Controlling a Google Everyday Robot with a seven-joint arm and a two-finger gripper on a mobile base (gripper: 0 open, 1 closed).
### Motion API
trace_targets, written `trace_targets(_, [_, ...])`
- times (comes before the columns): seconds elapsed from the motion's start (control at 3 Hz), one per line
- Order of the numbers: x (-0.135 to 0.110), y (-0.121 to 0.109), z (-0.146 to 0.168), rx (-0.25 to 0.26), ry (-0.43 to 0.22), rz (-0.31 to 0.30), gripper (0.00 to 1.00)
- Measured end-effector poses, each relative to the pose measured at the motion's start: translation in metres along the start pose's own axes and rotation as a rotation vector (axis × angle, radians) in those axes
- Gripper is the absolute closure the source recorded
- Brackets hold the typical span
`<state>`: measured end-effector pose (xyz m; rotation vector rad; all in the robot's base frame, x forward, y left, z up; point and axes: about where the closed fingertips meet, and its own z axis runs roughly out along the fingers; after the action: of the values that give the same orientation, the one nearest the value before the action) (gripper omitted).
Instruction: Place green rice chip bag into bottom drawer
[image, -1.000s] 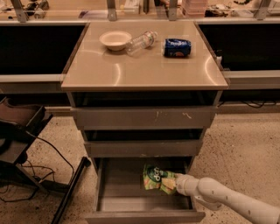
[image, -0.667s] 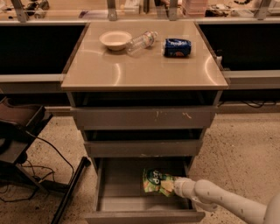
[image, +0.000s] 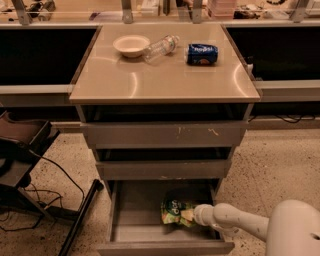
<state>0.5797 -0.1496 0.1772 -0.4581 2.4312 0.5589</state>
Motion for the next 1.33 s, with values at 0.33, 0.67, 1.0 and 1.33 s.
trace_targets(0.33, [0.0065, -0.0013, 0.0143, -0.001, 0.029, -0.012, 1.00])
trace_targets(0.67, [0.0065, -0.0012, 0.0148, -0.001, 0.030, -0.013, 0.81])
trace_targets(1.0, [0.0065, -0.0011, 0.0148, -0.001, 0.030, -0.013, 0.58])
trace_targets(1.33, [0.0065, -0.0011, 0.0148, -0.001, 0.030, -0.013, 0.35])
